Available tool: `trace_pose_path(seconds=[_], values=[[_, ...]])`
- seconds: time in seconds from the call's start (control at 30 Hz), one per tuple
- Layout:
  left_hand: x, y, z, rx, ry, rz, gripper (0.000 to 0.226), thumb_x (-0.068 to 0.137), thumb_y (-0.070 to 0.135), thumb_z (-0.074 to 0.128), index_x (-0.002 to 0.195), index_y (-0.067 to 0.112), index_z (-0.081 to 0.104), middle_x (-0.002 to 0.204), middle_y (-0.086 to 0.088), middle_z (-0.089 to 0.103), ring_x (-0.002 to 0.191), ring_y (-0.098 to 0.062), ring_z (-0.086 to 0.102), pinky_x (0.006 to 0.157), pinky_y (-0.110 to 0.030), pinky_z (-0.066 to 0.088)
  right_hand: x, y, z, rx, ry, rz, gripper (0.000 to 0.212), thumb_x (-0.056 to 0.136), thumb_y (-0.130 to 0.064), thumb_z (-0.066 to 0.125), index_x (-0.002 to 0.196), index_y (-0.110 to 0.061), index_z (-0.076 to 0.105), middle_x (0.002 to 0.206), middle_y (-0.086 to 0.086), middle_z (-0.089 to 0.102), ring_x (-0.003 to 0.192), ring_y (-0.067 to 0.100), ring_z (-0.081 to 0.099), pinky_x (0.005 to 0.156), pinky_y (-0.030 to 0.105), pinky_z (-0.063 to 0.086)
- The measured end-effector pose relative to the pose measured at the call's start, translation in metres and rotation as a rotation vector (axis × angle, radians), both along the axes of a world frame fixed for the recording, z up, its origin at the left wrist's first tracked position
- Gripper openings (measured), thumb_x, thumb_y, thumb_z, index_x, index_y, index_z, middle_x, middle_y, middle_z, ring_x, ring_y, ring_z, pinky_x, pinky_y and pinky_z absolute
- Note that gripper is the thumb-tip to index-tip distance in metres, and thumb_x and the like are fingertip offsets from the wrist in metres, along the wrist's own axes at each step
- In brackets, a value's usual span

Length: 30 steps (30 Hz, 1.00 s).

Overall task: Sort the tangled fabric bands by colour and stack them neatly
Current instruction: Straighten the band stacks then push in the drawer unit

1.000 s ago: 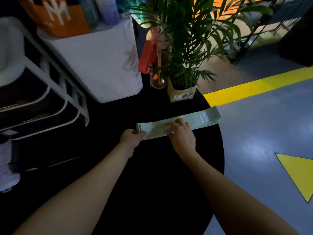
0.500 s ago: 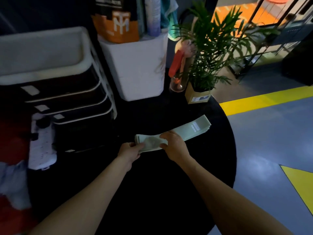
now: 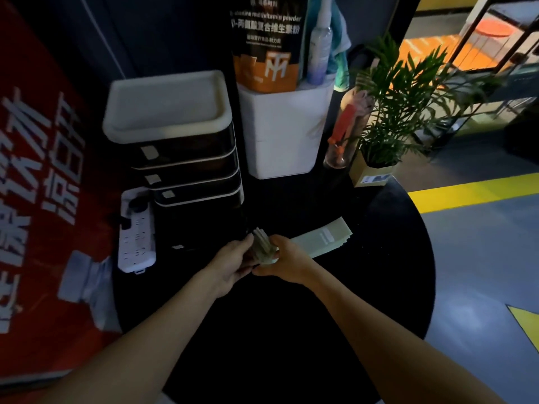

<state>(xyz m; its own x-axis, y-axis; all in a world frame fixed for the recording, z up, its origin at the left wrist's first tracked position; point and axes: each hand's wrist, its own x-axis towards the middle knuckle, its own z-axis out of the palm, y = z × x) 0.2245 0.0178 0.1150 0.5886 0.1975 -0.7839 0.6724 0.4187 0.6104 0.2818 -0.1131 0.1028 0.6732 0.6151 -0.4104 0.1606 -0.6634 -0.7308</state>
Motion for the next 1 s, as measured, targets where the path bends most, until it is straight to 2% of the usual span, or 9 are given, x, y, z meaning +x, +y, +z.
trace_pose_path(seconds=[0.13, 0.2, 0.33, 0.47, 0.6, 0.67, 0.8, 0.9, 1.0], values=[[0.019, -0.017, 0.004, -0.022, -0.071, -0.010, 0.030, 0.099, 0.037, 0.040, 0.098, 0.016, 0.061, 0.093, -0.001, 0.063, 0.086, -0.015, 0.058, 0.087, -0.031, 0.043, 0.015, -0.013, 0.002, 0.049, 0.034, -0.240, 0.042, 0.070, -0.032, 0.081, 0.093, -0.014, 0.052, 0.075, -0.007, 0.054, 0.067, 0.009, 0.052, 0.050, 0.018, 0.035], [0.028, -0.027, 0.003, -0.041, -0.114, -0.021, 0.033, 0.100, 0.037, 0.037, 0.094, 0.015, 0.061, 0.093, -0.002, 0.063, 0.086, -0.015, 0.058, 0.083, -0.029, 0.044, 0.025, -0.022, 0.000, 0.032, 0.005, -0.351, 0.039, 0.070, -0.031, 0.079, 0.091, -0.011, 0.054, 0.073, -0.003, 0.054, 0.063, 0.011, 0.052, 0.049, 0.022, 0.036], [0.049, -0.043, -0.002, -0.009, -0.142, -0.102, 0.032, 0.102, 0.030, 0.035, 0.107, 0.010, 0.060, 0.096, 0.000, 0.063, 0.086, -0.011, 0.057, 0.076, -0.022, 0.043, 0.043, -0.044, -0.004, 0.069, 0.024, -0.502, 0.019, 0.080, -0.021, 0.065, 0.091, -0.009, 0.055, 0.071, -0.001, 0.053, 0.065, 0.015, 0.052, 0.055, 0.027, 0.038], [0.061, -0.054, -0.028, 0.352, -0.033, -0.219, 0.025, 0.096, 0.028, 0.052, 0.111, 0.010, 0.055, 0.099, -0.003, 0.059, 0.084, -0.013, 0.054, 0.073, -0.025, 0.044, 0.067, -0.069, -0.011, 0.039, 0.085, -0.508, 0.013, 0.085, -0.019, 0.060, 0.092, -0.011, 0.055, 0.069, -0.002, 0.047, 0.059, 0.011, 0.046, 0.050, 0.024, 0.032], [0.067, -0.067, -0.058, 0.491, 0.139, -0.225, 0.036, 0.090, 0.029, 0.057, 0.119, 0.012, 0.045, 0.114, -0.008, 0.054, 0.096, -0.023, 0.053, 0.076, -0.028, 0.040, 0.084, -0.088, -0.022, 0.000, 0.111, -0.538, 0.015, 0.085, -0.019, 0.060, 0.074, -0.018, 0.050, 0.066, -0.001, 0.046, 0.056, 0.012, 0.044, 0.049, 0.025, 0.033], [0.075, -0.071, -0.068, 0.517, 0.193, -0.219, 0.048, 0.087, 0.028, 0.060, 0.125, 0.008, 0.040, 0.126, -0.013, 0.048, 0.108, -0.029, 0.052, 0.078, -0.029, 0.040, 0.088, -0.094, -0.031, -0.013, 0.100, -0.563, 0.008, 0.084, -0.017, 0.061, 0.082, -0.014, 0.054, 0.072, 0.000, 0.050, 0.059, 0.014, 0.047, 0.052, 0.028, 0.036], [0.081, -0.072, -0.086, 0.471, 0.256, -0.184, 0.075, 0.074, 0.042, 0.075, 0.129, 0.002, 0.041, 0.127, -0.011, 0.050, 0.111, -0.031, 0.055, 0.085, -0.030, 0.046, 0.098, -0.106, -0.045, -0.122, 0.087, -0.580, 0.037, 0.083, -0.024, 0.063, 0.116, -0.014, 0.047, 0.098, 0.002, 0.054, 0.093, 0.022, 0.056, 0.074, 0.035, 0.049], [0.083, -0.074, -0.093, 0.369, 0.246, -0.185, 0.069, 0.073, 0.043, 0.076, 0.124, 0.002, 0.054, 0.117, -0.012, 0.062, 0.104, -0.029, 0.060, 0.091, -0.038, 0.050, 0.103, -0.117, -0.054, -0.223, -0.006, -0.518, 0.049, 0.084, -0.029, 0.064, 0.125, -0.011, 0.045, 0.120, 0.009, 0.042, 0.116, 0.028, 0.038, 0.095, 0.040, 0.044], [0.083, -0.069, -0.098, 0.287, 0.230, -0.145, 0.068, 0.068, 0.038, 0.081, 0.121, 0.002, 0.057, 0.113, -0.012, 0.064, 0.101, -0.029, 0.062, 0.093, -0.041, 0.050, 0.112, -0.122, -0.059, -0.175, 0.073, -0.525, 0.063, 0.081, -0.029, 0.069, 0.132, -0.009, 0.039, 0.129, 0.012, 0.036, 0.119, 0.029, 0.039, 0.099, 0.038, 0.041]])
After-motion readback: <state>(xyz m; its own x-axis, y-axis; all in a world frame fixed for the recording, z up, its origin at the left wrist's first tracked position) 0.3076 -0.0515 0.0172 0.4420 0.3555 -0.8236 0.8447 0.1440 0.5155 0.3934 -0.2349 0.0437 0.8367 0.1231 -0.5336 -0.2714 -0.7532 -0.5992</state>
